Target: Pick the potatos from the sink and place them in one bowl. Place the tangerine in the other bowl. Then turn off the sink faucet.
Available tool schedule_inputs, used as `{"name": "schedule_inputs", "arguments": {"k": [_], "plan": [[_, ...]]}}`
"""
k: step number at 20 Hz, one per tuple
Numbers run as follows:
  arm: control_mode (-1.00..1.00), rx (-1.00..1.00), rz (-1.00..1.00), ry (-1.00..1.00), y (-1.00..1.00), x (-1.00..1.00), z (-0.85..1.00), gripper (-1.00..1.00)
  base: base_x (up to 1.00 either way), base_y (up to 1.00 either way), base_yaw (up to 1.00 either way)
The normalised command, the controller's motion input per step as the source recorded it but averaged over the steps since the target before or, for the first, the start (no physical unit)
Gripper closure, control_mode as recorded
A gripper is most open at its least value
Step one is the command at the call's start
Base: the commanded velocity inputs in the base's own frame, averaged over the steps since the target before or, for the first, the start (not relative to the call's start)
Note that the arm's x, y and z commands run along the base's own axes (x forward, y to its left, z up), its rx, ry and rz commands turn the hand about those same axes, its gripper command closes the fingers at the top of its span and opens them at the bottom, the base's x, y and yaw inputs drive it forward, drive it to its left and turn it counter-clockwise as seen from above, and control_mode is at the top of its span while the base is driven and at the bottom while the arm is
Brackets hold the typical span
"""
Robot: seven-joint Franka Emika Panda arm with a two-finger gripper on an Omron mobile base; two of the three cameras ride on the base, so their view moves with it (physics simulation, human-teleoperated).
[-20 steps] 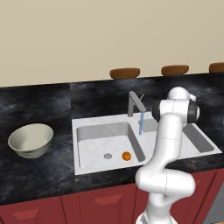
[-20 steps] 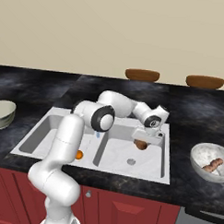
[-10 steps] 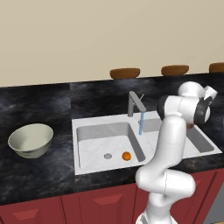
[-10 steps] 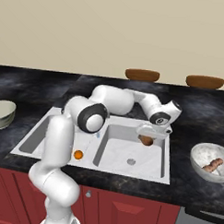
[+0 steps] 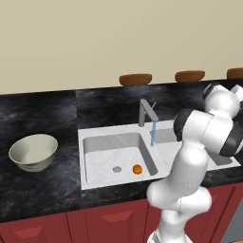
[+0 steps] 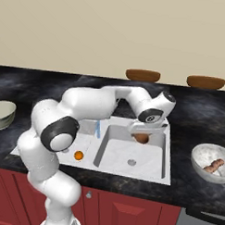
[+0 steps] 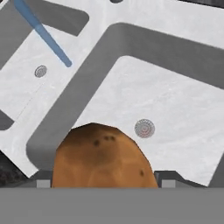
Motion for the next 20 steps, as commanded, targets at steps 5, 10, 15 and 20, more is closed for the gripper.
{"name": "schedule_inputs", "arguments": {"k": [5, 10, 15, 20], "plan": [[-1.00, -0.16, 0.00, 0.00, 0.09, -0.55, 0.74, 1.00, 0.00, 0.00, 0.00], [-1.00, -0.09, -0.11, 0.05, -0.05, -0.19, 0.55, 1.00, 0.00, 0.00, 0.00], [-1.00, -0.06, -0.19, 0.07, -0.28, 0.00, 0.38, 1.00, 0.00, 0.00, 0.00], [-1.00, -0.03, -0.17, 0.02, -0.46, 0.06, 0.08, 1.00, 0.00, 0.00, 0.00]]}}
